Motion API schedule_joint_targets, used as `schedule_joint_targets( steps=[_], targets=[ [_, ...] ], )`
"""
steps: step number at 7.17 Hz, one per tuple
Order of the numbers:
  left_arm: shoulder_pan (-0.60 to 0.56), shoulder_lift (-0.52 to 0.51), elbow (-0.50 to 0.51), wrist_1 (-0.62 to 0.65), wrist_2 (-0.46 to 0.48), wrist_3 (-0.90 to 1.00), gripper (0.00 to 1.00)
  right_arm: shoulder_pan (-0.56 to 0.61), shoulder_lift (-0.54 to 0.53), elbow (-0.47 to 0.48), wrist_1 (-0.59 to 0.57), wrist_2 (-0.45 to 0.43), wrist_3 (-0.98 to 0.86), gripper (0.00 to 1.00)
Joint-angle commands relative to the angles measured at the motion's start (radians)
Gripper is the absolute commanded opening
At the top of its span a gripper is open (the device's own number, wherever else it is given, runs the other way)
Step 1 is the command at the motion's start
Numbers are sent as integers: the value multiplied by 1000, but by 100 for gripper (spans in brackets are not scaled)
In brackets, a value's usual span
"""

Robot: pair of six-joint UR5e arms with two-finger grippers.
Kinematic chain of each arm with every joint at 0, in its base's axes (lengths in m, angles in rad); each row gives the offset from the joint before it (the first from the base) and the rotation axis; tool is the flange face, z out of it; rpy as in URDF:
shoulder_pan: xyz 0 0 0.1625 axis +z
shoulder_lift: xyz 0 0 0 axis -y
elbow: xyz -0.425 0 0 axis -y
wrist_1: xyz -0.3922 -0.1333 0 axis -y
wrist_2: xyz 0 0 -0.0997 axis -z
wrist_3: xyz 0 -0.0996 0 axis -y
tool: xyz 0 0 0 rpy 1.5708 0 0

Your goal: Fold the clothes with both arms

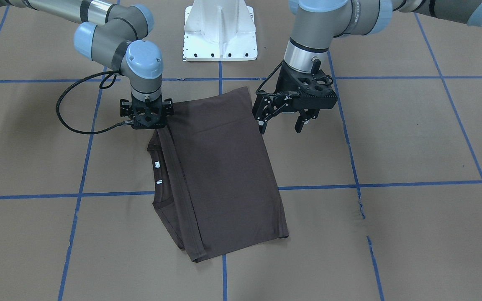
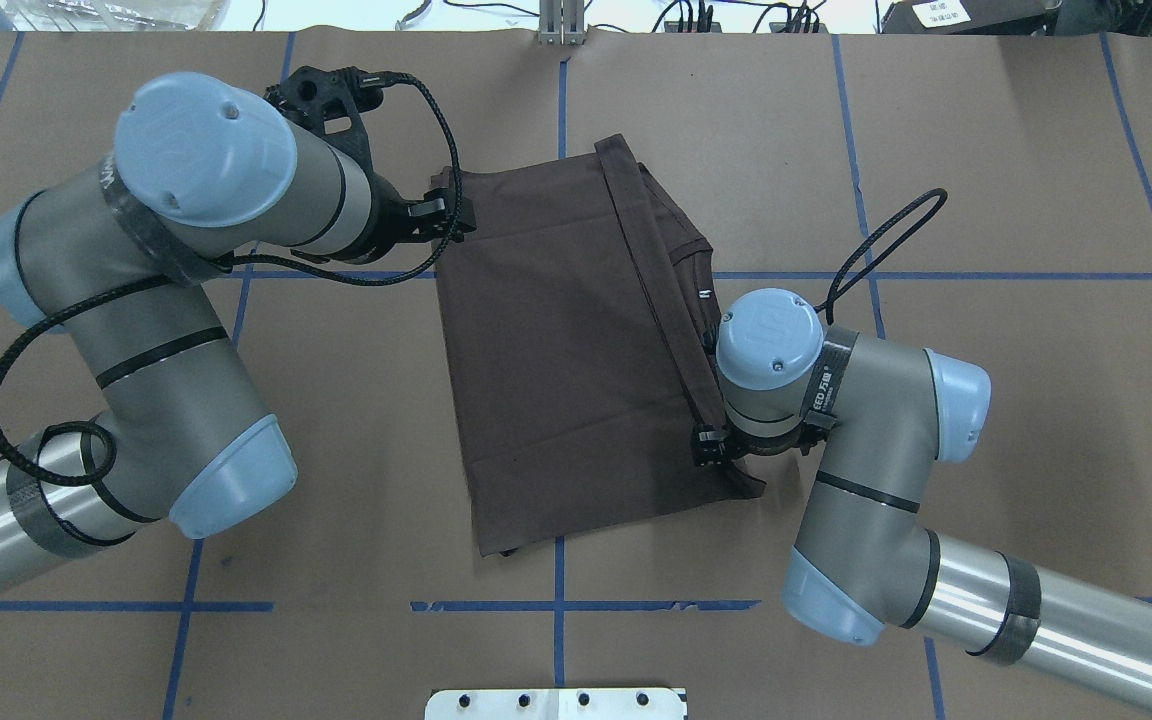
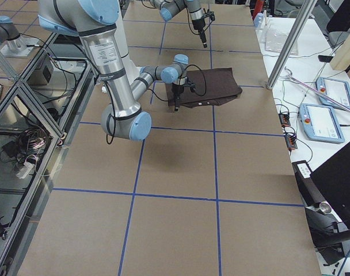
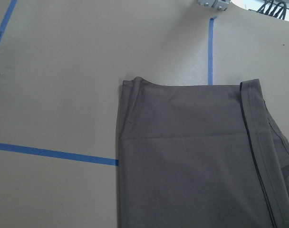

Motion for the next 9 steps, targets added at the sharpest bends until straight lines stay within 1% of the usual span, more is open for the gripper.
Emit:
schedule_joint_targets(
  steps=[1,5,6,7,8,9],
  targets=[
    [0,0,0,-2,0,0,100,27,-8,-4,2,-7,-23,100],
    [2,-3,0,0,0,-14,100,91,-8,-12,-3,2,-87,100],
    [2,-6,0,0,0,-21,100,96,-29,-16,-1,-9,-126,100],
    [8,-8,0,0,0,-32,100,124,-47,-25,5,-10,-165,100],
    [8,-8,-1,1,0,-34,100,166,-51,-25,2,-3,-224,100],
    [8,-9,-6,3,-1,-40,100,202,-40,-25,2,14,-244,100]
  ],
)
